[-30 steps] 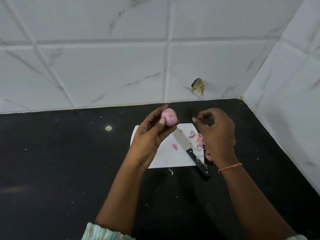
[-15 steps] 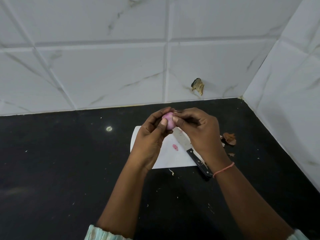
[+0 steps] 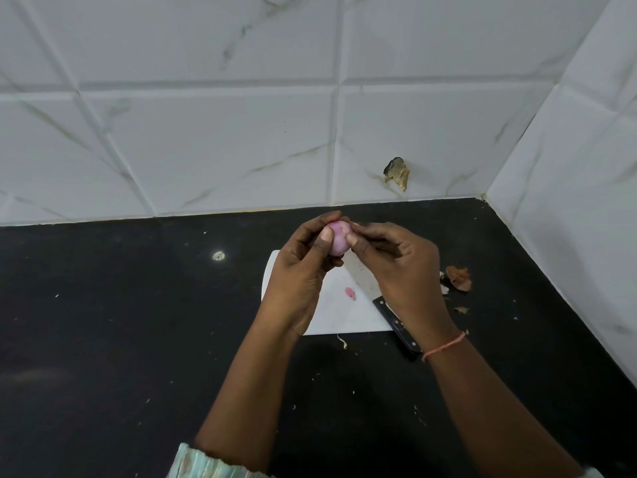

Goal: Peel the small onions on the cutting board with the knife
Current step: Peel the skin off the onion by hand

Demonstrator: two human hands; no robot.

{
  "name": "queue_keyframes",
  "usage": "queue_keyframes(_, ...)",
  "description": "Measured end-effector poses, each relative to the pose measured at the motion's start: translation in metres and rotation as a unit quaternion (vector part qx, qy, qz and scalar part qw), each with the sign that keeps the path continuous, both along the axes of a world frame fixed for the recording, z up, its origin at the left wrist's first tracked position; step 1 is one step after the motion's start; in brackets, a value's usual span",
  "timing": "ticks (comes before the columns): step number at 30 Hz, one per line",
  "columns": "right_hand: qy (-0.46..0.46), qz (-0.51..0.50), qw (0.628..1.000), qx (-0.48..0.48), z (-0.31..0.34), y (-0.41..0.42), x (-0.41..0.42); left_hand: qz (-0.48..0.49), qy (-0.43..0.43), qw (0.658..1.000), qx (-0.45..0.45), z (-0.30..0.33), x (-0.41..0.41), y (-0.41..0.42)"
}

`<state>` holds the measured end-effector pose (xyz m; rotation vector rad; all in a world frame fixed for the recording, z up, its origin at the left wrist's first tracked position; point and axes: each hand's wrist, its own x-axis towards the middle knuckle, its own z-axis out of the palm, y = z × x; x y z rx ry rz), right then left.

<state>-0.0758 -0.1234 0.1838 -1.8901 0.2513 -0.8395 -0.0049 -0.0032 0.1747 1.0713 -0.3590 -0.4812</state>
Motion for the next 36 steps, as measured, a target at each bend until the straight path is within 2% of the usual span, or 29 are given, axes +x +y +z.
queue_keyframes(4,-0.019,-0.017,0.999,-0.033,-0.001,-0.003,0.001,-0.002,-0.003,1.000,0.012,0.003,-0.001,0.001)
queue_keyframes(10,-0.008,-0.054,0.999,-0.002,0.002,-0.004,0.004,-0.022,-0.011,0.999,0.038,0.005,-0.003,0.004)
queue_keyframes(15,0.011,-0.114,0.993,0.006,-0.004,-0.016,0.003,-0.036,0.065,0.997,-0.004,0.009,-0.001,0.007)
queue_keyframes(18,0.050,-0.066,0.995,0.062,-0.003,-0.020,0.002,-0.038,0.097,0.994,-0.017,0.009,0.001,0.007)
queue_keyframes(21,0.137,0.012,0.990,0.035,-0.004,-0.020,0.001,-0.040,0.140,0.988,-0.043,0.009,0.001,0.005)
queue_keyframes(24,0.081,0.080,0.993,-0.035,-0.001,-0.012,-0.001,-0.048,0.166,0.983,-0.059,0.009,0.001,0.002)
queue_keyframes(26,0.054,0.081,0.993,-0.074,-0.003,-0.008,0.001,-0.052,0.175,0.982,-0.056,0.008,0.000,0.000)
queue_keyframes(29,0.022,0.055,0.997,-0.043,-0.005,-0.005,0.004,-0.044,0.199,0.978,-0.043,0.006,-0.002,-0.004)
queue_keyframes(33,-0.005,0.051,0.998,0.045,-0.008,0.001,0.008,-0.046,0.204,0.977,-0.043,0.005,-0.005,-0.010)
queue_keyframes(36,-0.023,0.024,0.998,0.055,-0.013,0.006,0.010,-0.037,0.234,0.970,-0.049,0.007,-0.009,-0.017)
